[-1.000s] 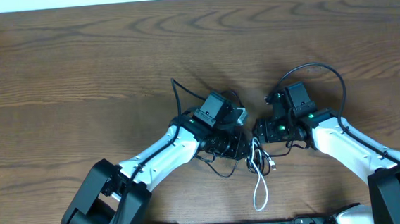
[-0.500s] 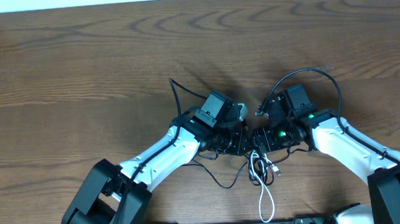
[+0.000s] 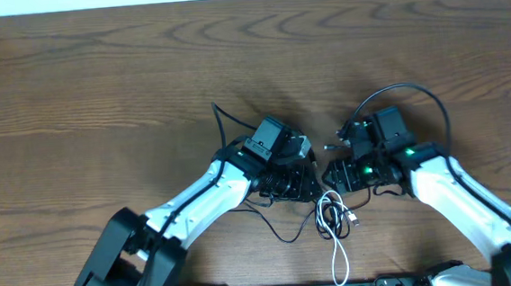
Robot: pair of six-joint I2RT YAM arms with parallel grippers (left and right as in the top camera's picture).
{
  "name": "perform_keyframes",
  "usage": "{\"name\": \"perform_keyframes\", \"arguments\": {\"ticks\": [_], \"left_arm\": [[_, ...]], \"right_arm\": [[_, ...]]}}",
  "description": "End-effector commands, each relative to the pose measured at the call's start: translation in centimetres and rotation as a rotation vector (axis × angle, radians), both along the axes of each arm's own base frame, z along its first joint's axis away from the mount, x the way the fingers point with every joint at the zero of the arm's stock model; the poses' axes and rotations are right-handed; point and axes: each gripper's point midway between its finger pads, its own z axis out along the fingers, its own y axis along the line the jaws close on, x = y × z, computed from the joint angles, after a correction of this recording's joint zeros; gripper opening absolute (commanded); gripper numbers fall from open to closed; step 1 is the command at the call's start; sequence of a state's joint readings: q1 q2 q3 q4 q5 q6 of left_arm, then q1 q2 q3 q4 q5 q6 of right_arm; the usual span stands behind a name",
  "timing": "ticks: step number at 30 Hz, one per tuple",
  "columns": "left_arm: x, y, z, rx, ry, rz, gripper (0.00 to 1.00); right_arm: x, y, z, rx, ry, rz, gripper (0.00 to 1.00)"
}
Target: Untangle cables
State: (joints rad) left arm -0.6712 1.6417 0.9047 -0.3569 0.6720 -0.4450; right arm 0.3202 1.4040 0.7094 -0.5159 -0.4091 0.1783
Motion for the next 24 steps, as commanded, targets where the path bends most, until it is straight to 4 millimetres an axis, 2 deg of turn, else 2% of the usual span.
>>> {"name": "perform_keyframes", "arguments": {"ticks": [1,4,7,10,16,19,21,23,24], "left_arm": [[-0.7,0.0,1.9,-0.054,-0.021,-0.032,0.55],[-1.7,-0.3,2.3,-0.072,0.006,-0.056,0.56],[-2.9,-1.0,2.2,-0.063,0.004,-0.096,0.56],[-3.4,-1.3,0.7,0.045,-0.07,-0.104,0.56],[-3.5,-1.1,-2.2,0.212,-0.097,-0.019,0.55],[-3.0,-0.7,-3.1,0.243,-0.095,0.012,0.31],[-2.5,-0.8,-3.0,0.24,-0.114,0.022,0.23],[-2.0,-0.8,-2.9,0.234,-0.125,0.034,0.22],[-1.7,-0.8,-2.9,0.23,-0.128,0.042,0.15]], "right_arm": [[0.9,-0.8,2.2,0.01,-0.088,-0.028,0.71],[1.3,-1.2,3.5,0.023,-0.135,-0.046,0.73],[1.5,-1.5,3.8,0.025,-0.143,-0.061,0.73],[1.7,-1.9,3.6,0.013,-0.134,-0.099,0.73],[1.6,-2.0,3.6,0.012,-0.128,-0.102,0.72],[1.6,-2.1,3.5,0.004,-0.126,-0.105,0.7],[1.5,-2.6,3.2,-0.022,-0.114,-0.131,0.7],[1.4,-3.4,2.8,-0.063,-0.102,-0.164,0.7],[1.3,-3.8,2.6,-0.082,-0.095,-0.177,0.71]]}}
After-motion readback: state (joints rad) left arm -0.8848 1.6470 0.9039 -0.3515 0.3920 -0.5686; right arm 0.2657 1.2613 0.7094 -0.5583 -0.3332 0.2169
